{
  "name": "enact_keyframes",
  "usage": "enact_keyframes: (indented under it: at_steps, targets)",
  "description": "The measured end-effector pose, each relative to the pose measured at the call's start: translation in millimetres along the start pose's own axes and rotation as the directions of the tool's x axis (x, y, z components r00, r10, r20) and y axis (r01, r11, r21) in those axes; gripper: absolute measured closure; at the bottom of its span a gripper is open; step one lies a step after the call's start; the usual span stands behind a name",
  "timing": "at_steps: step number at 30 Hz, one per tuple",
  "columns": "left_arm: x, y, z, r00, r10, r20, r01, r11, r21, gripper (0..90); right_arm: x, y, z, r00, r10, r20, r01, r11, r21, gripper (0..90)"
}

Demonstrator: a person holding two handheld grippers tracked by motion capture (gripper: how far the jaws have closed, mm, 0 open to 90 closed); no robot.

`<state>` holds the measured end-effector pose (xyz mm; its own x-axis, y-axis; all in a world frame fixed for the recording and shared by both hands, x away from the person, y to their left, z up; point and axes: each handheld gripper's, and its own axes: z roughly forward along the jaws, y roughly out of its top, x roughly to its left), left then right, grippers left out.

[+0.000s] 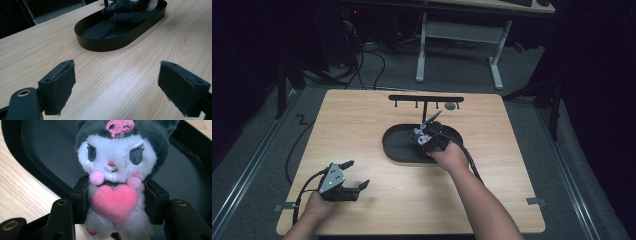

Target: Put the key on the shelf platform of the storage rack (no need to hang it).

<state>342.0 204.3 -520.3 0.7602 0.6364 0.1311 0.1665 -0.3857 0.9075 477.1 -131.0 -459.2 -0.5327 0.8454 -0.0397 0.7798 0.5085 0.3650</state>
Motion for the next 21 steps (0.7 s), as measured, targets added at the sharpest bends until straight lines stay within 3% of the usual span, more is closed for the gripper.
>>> enact_keyframes:
  at_steps: [5, 7, 9, 13, 14, 17, 21]
  targets:
    - [0.5, -0.1, -0.2, 1.0, -0.002, 0.002, 0.002, 1.0, -0.001, 15.4, 0.9, 2.9, 11.3, 0.9999, -0.017, 0.0, 0.017, 0.999, 0.031, 46.5]
    - [0.5, -0.1, -0.3, 1.0, -0.002, 0.002, 0.002, 1.0, -0.002, 15.4, 1.1, 1.0, 12.8, 1.0, 0.007, 0.001, -0.007, 0.999, 0.043, 46.5]
    - [0.4, -0.1, -0.1, 1.0, -0.002, 0.002, 0.002, 1.0, -0.002, 15.4, -1.4, -0.5, 12.5, 1.0, -0.006, 0.002, 0.006, 0.999, 0.045, 46.4]
    - [0.2, 0.0, 0.0, 1.0, -0.001, 0.001, 0.001, 1.0, -0.003, 15.4, -4.5, -5.8, 12.7, 0.9999, 0.013, 0.007, -0.014, 0.998, 0.068, 46.3]
    - [0.2, 0.0, 0.0, 1.0, 0.0, 0.001, 0.0, 1.0, -0.003, 15.4, -7.3, -7.3, 13.5, 0.9999, -0.009, 0.008, 0.009, 0.998, 0.065, 46.2]
    - [0.2, 0.1, 0.3, 1.0, -0.001, 0.001, 0.001, 1.0, -0.001, 15.4, -8.1, -10.7, 14.7, 0.9997, 0.026, 0.005, -0.026, 0.997, 0.074, 45.7]
    - [-0.1, 0.1, 0.3, 1.0, 0.001, 0.0, -0.001, 1.0, -0.001, 15.4, -8.7, -12.4, 17.7, 0.9999, 0.012, 0.005, -0.012, 0.997, 0.073, 43.8]
